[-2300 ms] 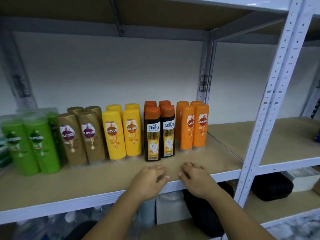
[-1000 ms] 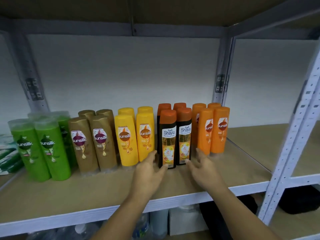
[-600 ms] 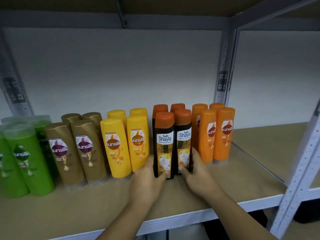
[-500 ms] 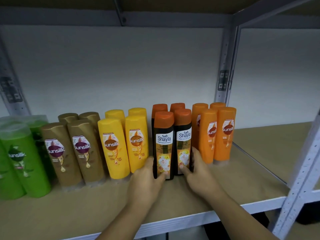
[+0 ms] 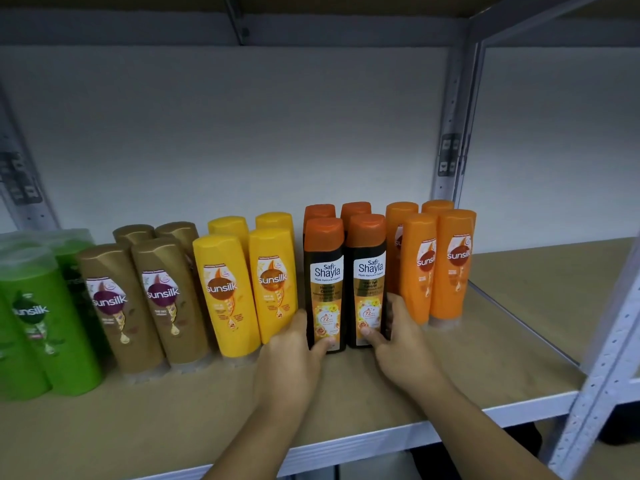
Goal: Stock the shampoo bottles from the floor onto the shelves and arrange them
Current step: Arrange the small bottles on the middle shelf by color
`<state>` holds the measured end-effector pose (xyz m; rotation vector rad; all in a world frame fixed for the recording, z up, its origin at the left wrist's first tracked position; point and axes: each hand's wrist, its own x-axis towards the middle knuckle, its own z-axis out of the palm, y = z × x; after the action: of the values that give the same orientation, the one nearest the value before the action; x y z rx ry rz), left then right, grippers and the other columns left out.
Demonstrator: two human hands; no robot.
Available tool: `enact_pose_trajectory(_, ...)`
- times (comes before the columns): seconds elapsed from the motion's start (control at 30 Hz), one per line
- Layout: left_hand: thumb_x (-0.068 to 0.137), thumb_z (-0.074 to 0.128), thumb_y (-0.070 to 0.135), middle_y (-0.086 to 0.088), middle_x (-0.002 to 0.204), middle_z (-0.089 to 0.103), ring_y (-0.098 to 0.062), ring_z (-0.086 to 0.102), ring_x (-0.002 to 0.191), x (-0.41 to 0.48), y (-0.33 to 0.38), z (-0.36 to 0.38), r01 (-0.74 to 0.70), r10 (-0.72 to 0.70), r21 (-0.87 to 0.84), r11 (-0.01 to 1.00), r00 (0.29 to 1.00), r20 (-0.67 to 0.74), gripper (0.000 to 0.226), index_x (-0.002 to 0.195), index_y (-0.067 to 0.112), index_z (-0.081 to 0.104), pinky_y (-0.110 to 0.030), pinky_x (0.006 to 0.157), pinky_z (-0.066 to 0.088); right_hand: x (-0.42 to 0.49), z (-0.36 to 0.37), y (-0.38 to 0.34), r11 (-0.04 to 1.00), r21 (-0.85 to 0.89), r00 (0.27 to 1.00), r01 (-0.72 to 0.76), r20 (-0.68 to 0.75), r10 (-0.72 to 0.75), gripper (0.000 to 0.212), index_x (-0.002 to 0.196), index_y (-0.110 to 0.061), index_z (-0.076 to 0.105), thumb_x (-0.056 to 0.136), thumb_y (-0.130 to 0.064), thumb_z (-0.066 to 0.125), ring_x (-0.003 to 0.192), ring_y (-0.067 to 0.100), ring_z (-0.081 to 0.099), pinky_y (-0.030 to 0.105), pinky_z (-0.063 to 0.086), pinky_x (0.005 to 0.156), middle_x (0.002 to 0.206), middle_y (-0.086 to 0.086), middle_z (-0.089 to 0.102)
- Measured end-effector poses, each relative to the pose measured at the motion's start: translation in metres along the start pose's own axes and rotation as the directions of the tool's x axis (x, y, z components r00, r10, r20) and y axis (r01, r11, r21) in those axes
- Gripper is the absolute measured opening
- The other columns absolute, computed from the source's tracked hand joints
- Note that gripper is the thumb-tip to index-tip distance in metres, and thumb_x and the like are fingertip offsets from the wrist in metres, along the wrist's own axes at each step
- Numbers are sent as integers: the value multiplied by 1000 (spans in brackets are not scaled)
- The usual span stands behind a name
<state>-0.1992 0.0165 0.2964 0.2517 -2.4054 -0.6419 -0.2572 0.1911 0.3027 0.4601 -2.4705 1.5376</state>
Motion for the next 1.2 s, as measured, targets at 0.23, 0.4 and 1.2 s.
enact_pose_trajectory(0.23, 85, 73, 50, 4, 115, 71, -18, 71, 93, -4, 2, -2, -14, 12, -49, 999, 1000, -28, 67, 141, 33, 42, -38, 73, 61, -3, -1, -4, 999, -38, 1000, 2, -2, -3, 62, 143, -33, 36, 92, -24, 69, 129, 6, 51, 31, 45, 105, 137, -14, 55)
enact_pose_trajectory(0.4, 84, 78, 42, 10, 105, 68, -6, 66, 74, -10, 3, -11, -33, 28, -108, 994, 999, -43, 55, 128, 35, 45, -32, 61, 59, -7, -3, -5, 997, -80, 1000, 23, -1, -23, 65, 145, -31, 35, 92, -22, 70, 129, 6, 49, 25, 43, 102, 139, -12, 54)
enact_pose_trajectory(1.2, 95, 64, 39, 10, 126, 63, -10, 61, 110, -16, -7, -13, -151, 152, -17, 988, 979, 137, 38, 133, 34, 61, -28, 87, 54, -5, 0, -3, 997, -80, 1000, 4, -29, -6, 63, 144, -31, 38, 91, -22, 71, 128, 10, 53, 38, 49, 105, 137, -10, 57)
